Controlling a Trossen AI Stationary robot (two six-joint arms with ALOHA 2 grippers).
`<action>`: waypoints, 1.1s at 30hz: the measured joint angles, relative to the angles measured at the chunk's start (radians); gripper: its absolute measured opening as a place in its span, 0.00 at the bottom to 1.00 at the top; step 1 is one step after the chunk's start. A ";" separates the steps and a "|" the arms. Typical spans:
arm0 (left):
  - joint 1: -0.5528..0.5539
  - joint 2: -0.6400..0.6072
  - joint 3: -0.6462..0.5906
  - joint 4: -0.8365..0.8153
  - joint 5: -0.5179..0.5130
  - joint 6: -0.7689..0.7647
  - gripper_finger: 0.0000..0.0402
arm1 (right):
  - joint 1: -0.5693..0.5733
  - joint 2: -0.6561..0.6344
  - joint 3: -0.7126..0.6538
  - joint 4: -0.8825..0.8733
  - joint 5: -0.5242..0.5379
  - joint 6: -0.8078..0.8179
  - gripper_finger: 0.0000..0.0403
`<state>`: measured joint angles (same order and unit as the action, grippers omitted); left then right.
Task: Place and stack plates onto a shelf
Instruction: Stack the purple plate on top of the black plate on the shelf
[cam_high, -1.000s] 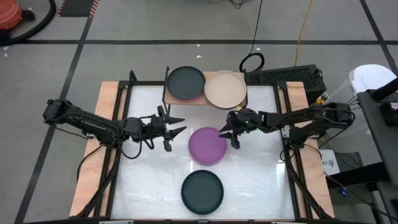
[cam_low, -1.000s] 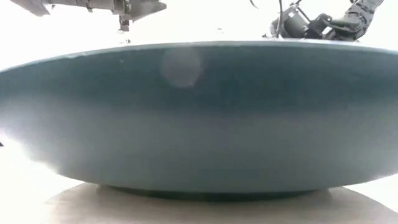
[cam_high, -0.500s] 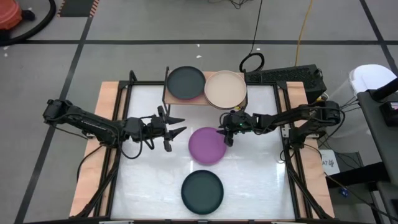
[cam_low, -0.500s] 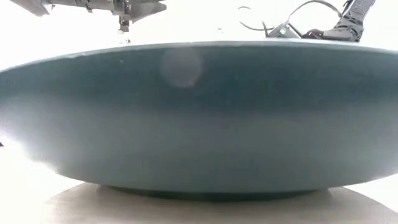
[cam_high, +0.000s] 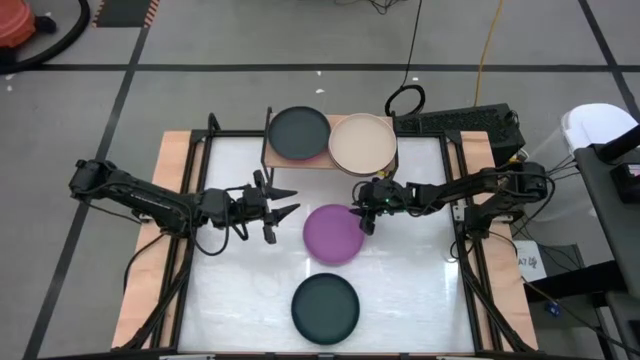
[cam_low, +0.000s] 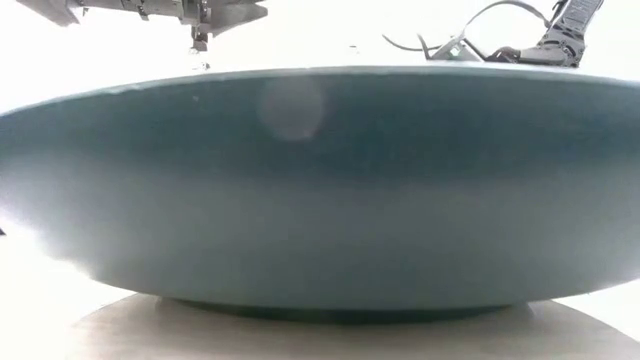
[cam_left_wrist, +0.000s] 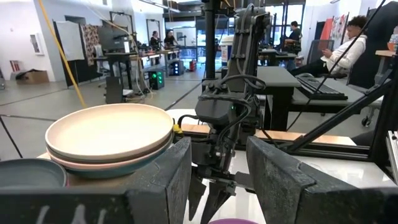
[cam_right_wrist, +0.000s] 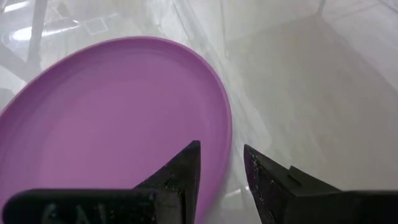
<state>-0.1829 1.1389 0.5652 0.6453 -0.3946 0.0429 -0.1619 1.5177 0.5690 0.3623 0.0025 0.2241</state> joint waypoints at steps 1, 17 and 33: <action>0.000 0.000 0.000 0.000 0.000 0.000 0.40 | 0.000 0.000 0.000 -0.003 0.000 0.000 0.26; 0.000 0.000 0.000 -0.014 0.000 0.000 0.40 | 0.000 0.000 0.000 -0.013 0.000 -0.001 0.26; 0.000 0.000 0.000 -0.017 0.000 0.000 0.40 | 0.000 0.047 -0.002 -0.014 0.000 0.000 0.26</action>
<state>-0.1829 1.1389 0.5655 0.6286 -0.3946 0.0433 -0.1619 1.5649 0.5673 0.3483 0.0027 0.2239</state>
